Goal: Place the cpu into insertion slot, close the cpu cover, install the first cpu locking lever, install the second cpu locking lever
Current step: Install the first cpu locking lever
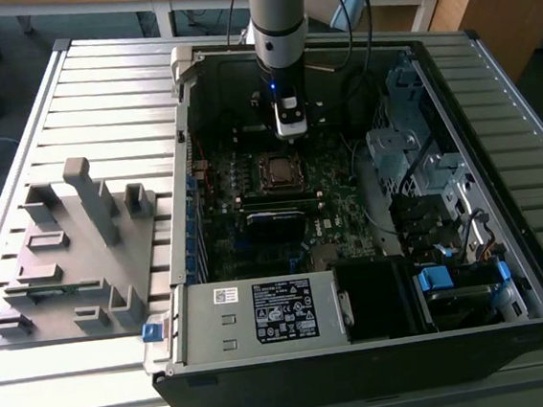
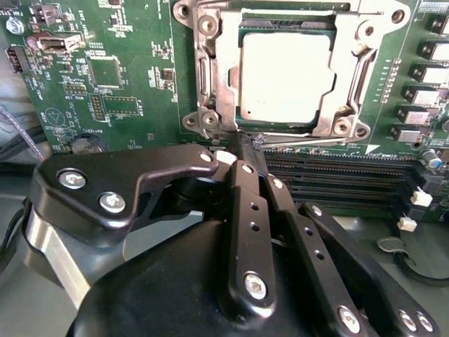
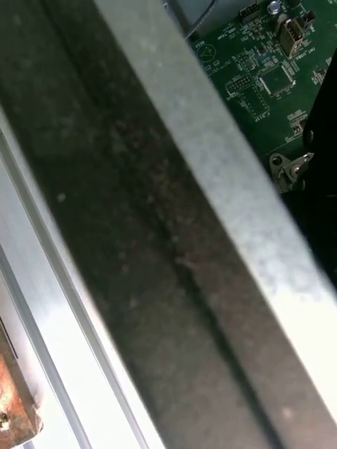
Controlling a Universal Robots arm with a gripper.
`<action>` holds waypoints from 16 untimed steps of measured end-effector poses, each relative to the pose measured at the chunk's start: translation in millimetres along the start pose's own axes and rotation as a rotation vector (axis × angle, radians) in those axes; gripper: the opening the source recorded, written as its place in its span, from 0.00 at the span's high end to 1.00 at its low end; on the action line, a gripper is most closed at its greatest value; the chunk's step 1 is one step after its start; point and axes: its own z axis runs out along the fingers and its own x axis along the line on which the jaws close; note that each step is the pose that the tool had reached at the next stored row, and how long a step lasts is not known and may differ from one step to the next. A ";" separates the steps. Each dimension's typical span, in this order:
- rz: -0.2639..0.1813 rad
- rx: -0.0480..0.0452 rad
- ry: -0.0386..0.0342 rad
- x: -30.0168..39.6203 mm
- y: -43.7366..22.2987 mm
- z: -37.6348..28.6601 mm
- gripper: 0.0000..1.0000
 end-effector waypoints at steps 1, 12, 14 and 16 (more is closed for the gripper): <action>0.000 0.0020 -0.0012 -0.2 0.1 0.2 0.90; -0.001 0.0105 -0.0060 0.2 0.9 1.1 0.90; -0.002 0.0105 -0.0060 0.6 1.7 1.1 0.90; -0.002 0.0105 -0.0059 0.9 2.3 1.2 0.90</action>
